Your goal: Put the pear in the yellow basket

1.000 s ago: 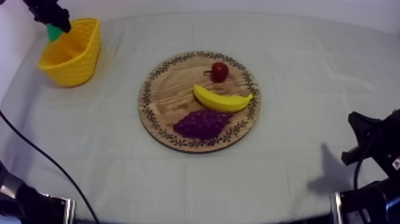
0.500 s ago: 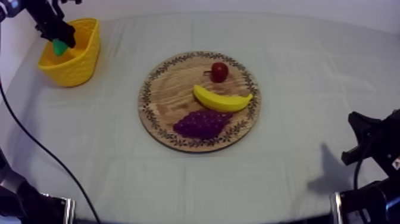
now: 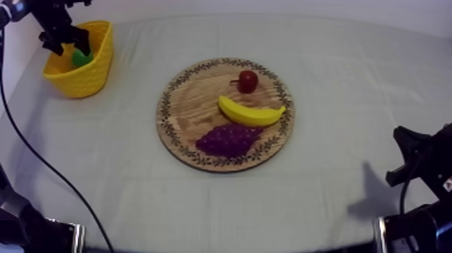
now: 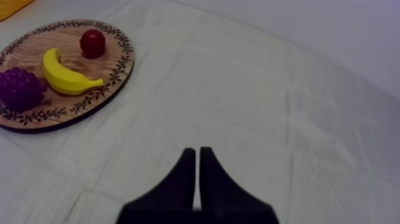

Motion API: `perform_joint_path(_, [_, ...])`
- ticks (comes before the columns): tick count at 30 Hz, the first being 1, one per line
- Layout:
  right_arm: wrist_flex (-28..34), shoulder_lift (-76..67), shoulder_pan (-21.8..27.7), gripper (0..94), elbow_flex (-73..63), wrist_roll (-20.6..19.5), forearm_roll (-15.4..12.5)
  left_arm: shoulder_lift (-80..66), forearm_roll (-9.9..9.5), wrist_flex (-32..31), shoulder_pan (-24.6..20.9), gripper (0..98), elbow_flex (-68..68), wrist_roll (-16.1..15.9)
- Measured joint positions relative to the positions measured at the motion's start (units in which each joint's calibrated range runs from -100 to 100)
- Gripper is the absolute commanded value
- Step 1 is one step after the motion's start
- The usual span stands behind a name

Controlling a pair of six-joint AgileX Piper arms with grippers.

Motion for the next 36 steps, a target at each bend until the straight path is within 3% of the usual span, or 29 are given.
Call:
perform_joint_path(11, [0.0, 0.0, 0.0, 0.4, 0.0, -0.1, 0.0, -2.7, -0.01, 0.1, 0.2, 95.0, 1.7, 0.4])
perform_joint_path(25, [0.0, 0.0, 0.0, 0.4, 0.0, 0.0, 0.0, -15.4, -0.29, 1.8, 3.8, 82.5, 4.4, 5.5])
perform_joint_path(31, [0.0, 0.0, 0.0, 0.4, 0.0, 0.0, 0.0, -22.8, -0.43, 3.1, 5.8, 71.0, 5.2, 6.4])
perform_joint_path(36, [0.0, 0.0, 0.0, 0.4, 0.0, 0.0, 0.0, -28.9, -0.54, 3.2, 7.3, 51.5, 6.9, 8.1])
